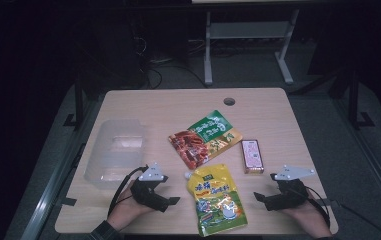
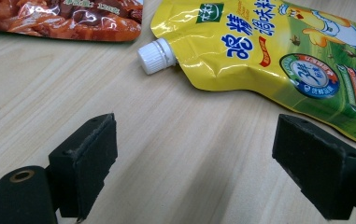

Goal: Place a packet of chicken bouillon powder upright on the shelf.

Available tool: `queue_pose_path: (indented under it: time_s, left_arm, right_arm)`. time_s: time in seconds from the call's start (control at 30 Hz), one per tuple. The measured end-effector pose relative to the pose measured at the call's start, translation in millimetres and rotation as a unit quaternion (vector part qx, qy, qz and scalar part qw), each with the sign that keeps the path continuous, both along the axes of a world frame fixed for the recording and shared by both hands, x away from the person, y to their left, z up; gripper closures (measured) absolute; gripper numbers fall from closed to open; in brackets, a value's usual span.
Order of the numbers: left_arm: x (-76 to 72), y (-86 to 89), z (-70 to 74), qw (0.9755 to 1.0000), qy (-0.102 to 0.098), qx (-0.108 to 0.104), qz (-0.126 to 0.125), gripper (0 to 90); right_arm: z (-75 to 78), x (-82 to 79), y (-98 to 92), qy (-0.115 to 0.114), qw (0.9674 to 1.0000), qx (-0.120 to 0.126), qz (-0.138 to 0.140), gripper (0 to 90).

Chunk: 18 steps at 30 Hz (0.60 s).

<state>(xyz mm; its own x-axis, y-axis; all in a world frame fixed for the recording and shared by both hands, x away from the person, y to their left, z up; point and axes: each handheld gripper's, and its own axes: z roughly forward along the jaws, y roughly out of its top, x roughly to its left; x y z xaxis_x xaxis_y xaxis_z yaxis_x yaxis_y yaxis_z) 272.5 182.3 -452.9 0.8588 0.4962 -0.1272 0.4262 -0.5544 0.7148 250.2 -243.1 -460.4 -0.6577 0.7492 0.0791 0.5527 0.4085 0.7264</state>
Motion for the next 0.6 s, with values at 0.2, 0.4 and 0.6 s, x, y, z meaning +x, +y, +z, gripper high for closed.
queue_pose_path:
  time_s: [0.2,0.4,0.6]
  left_arm:
    - [-1.0,-0.1,0.3,1.0000,0.000,0.002,-0.001,13.7]
    - [-2.0,-0.4,0.2,1.0000,0.002,-0.004,-0.002,13.9]
    - [-2.9,-0.9,0.7,1.0000,0.000,-0.002,-0.004,13.9]
  right_arm:
    - [3.8,-2.9,3.3,0.015,0.9996,0.004,0.021,22.8]
    - [8.6,-6.0,11.7,0.042,0.9971,0.012,0.062,51.7]
    - [9.4,-11.6,24.3,0.051,0.9920,0.011,0.115,83.7]
